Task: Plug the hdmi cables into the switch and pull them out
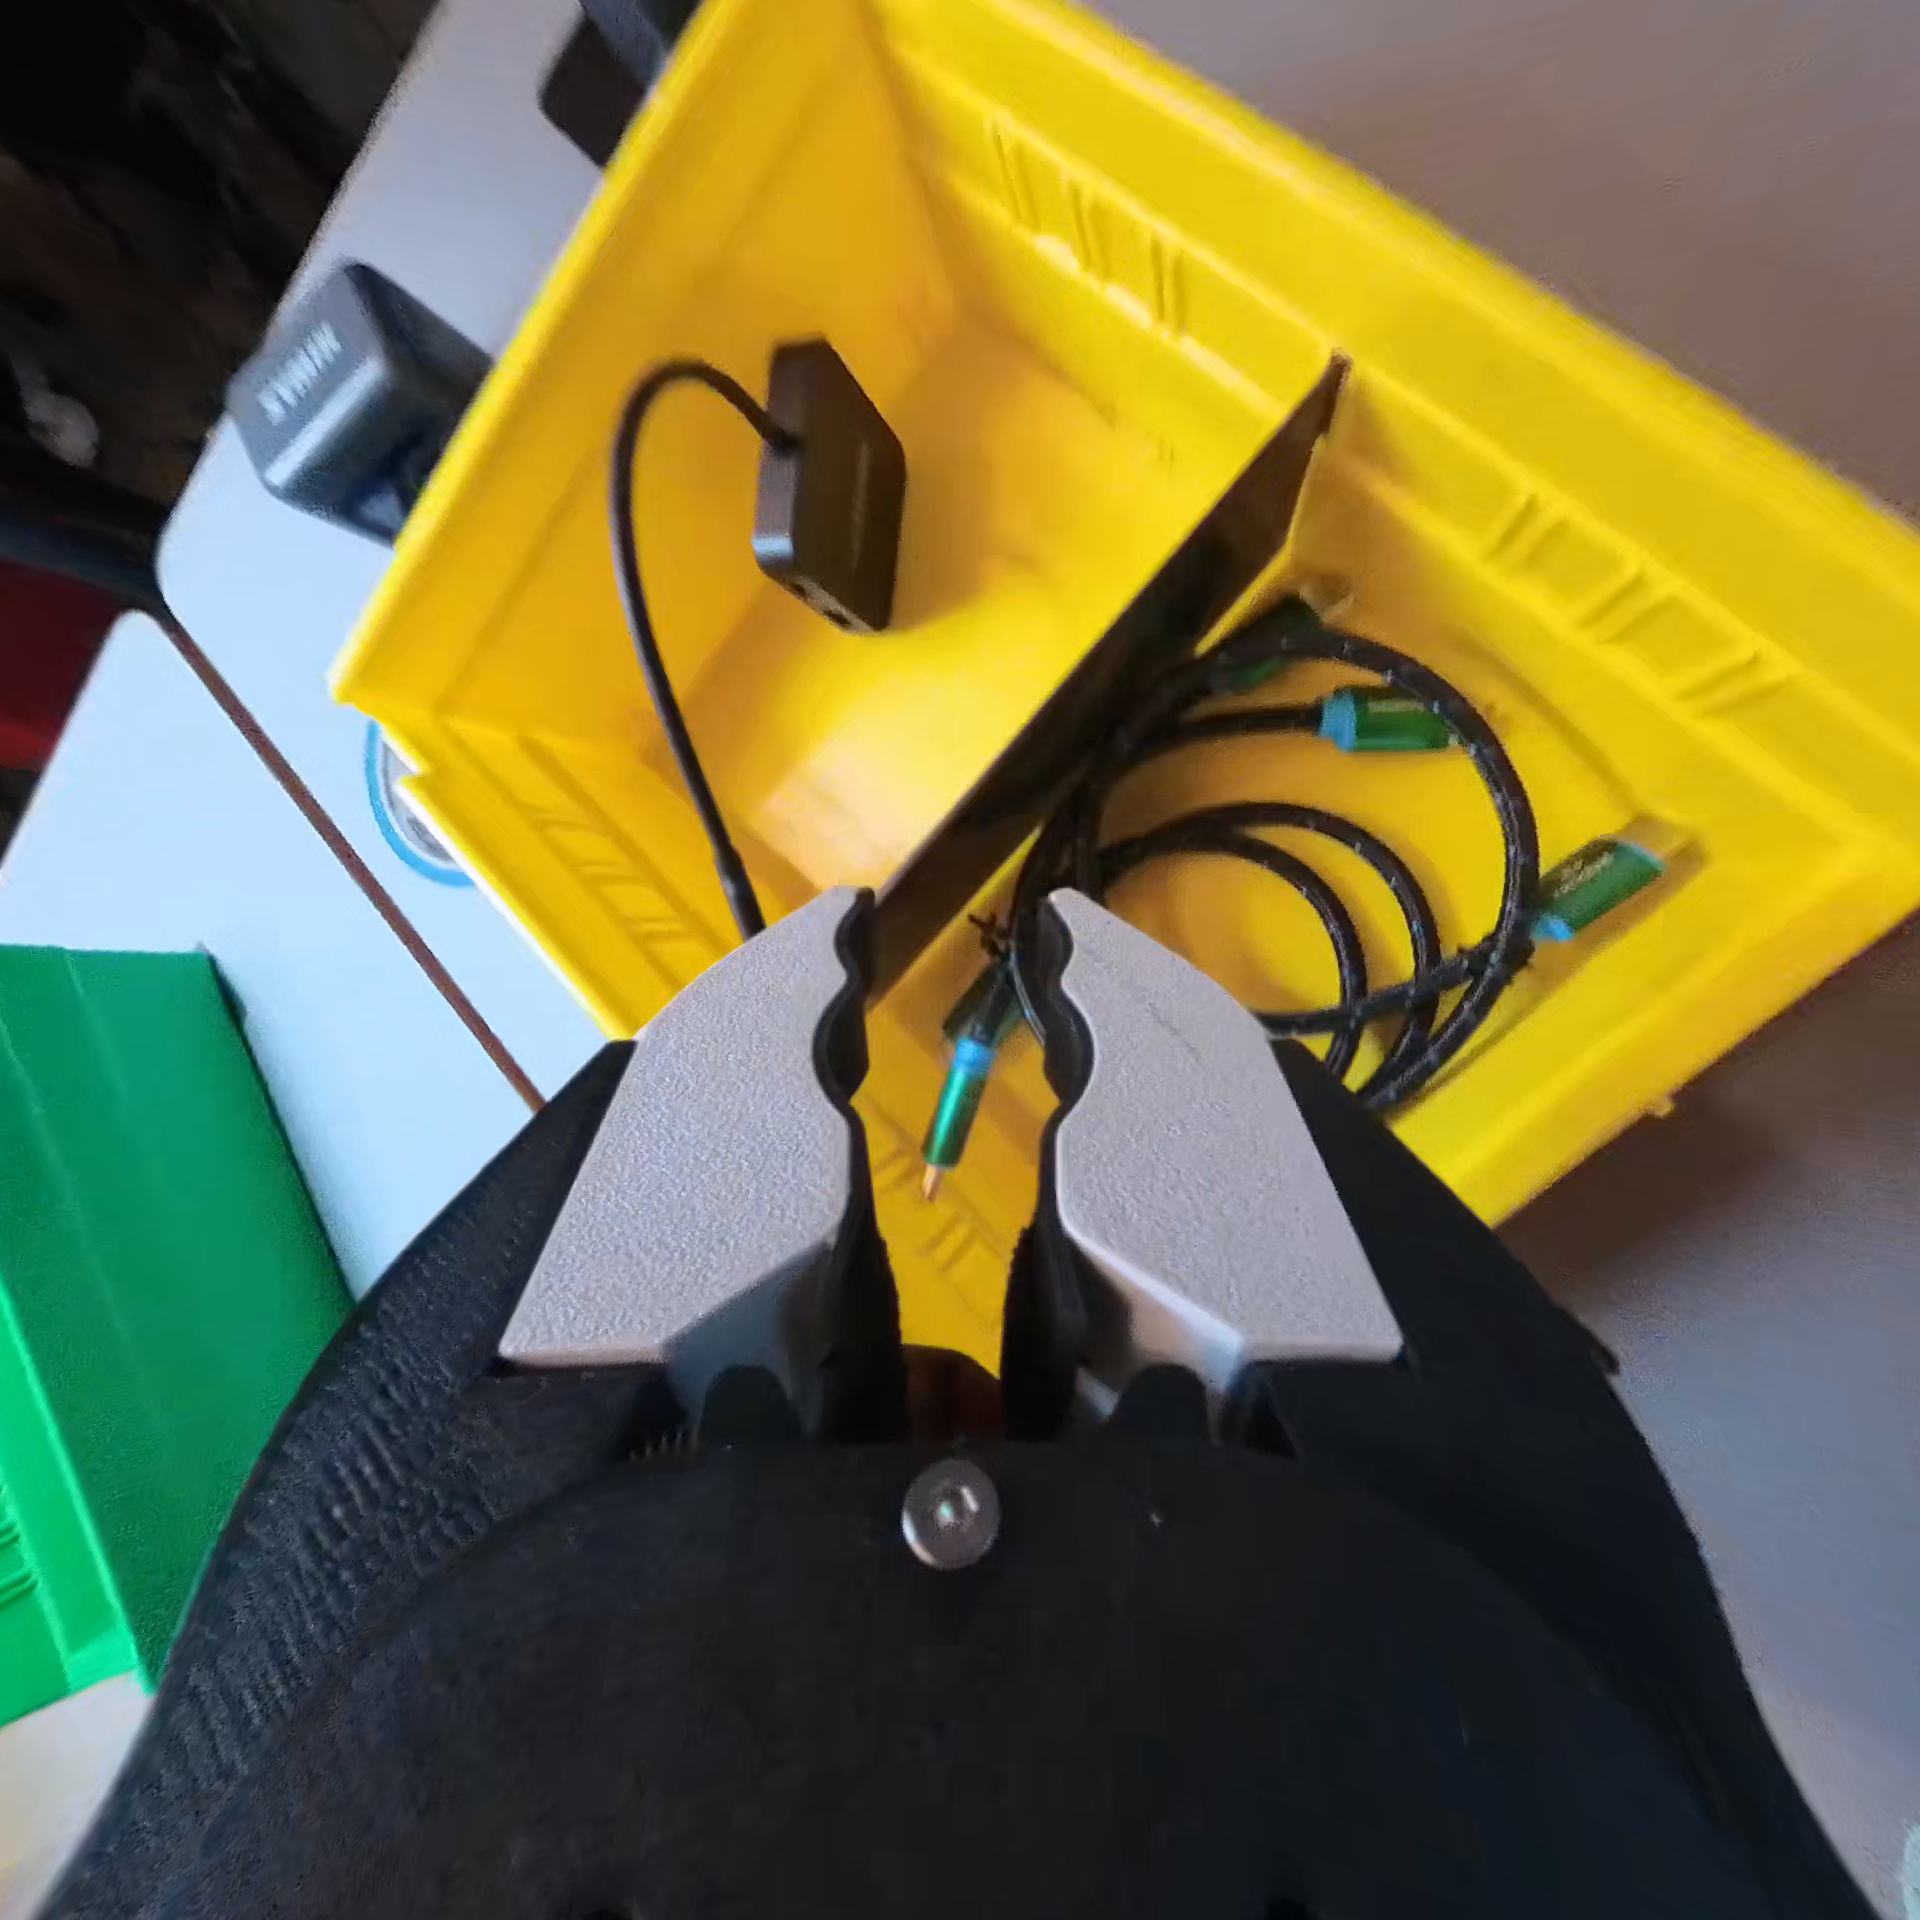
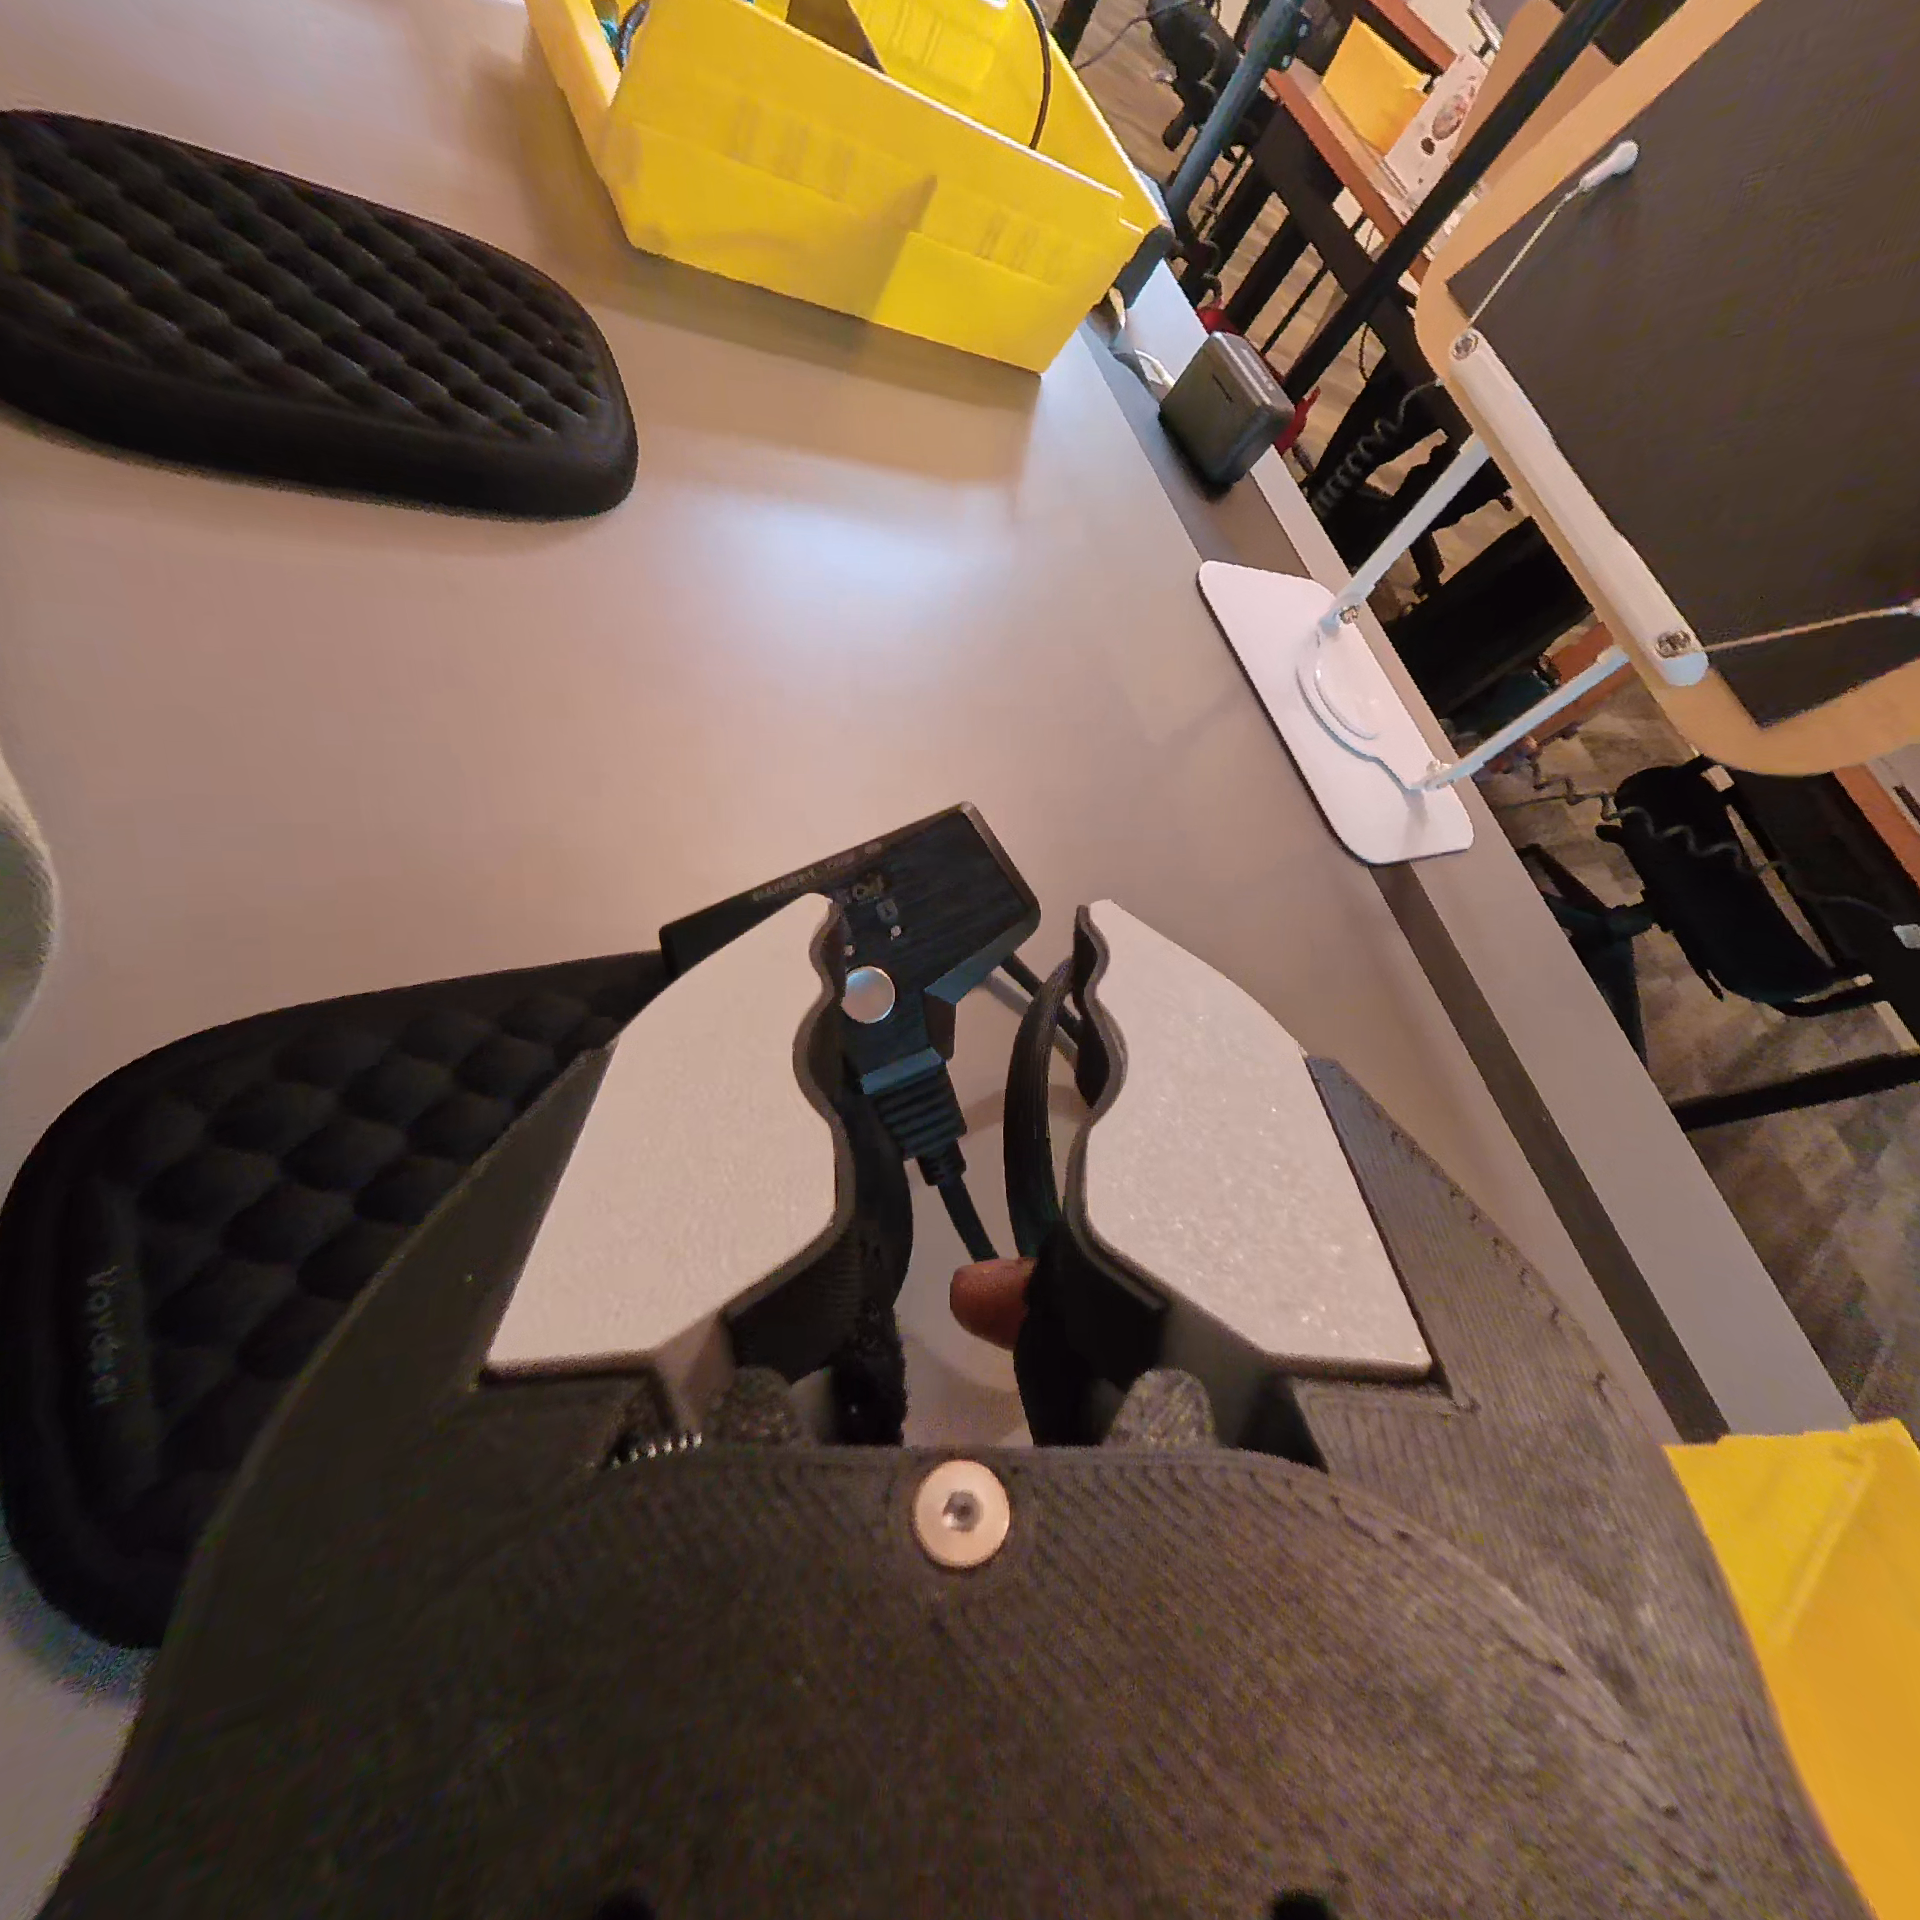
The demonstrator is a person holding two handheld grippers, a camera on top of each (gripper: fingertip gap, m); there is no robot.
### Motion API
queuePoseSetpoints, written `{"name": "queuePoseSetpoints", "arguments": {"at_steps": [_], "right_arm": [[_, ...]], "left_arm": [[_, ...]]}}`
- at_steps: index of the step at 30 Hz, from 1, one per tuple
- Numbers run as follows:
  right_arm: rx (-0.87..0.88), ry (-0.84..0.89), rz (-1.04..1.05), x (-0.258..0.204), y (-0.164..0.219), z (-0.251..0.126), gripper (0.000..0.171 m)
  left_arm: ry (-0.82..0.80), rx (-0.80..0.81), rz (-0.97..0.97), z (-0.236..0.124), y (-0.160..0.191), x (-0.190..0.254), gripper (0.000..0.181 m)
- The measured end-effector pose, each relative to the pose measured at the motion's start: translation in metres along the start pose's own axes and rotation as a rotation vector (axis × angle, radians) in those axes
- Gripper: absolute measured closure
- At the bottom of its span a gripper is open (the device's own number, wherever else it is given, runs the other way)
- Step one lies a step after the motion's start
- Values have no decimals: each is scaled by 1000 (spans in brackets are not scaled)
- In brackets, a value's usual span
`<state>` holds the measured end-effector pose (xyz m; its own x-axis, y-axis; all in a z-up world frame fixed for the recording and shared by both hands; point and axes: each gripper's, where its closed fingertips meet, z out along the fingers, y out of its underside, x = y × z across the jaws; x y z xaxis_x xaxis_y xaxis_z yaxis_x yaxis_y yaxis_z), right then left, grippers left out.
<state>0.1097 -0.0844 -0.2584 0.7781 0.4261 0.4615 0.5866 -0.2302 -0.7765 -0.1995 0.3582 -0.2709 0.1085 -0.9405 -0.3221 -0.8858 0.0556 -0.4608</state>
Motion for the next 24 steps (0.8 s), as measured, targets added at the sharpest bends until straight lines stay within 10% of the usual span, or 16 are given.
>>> {"name": "queuePoseSetpoints", "arguments": {"at_steps": [13, 24], "right_arm": [[-2, 17, -12, 0, -4, -3, 130], [30, 30, -30, 0, -12, -8, 131]], "left_arm": [[-70, -391, 129, 37, 76, 1, 168], [-418, -50, -58, -53, 35, -13, 169]]}}
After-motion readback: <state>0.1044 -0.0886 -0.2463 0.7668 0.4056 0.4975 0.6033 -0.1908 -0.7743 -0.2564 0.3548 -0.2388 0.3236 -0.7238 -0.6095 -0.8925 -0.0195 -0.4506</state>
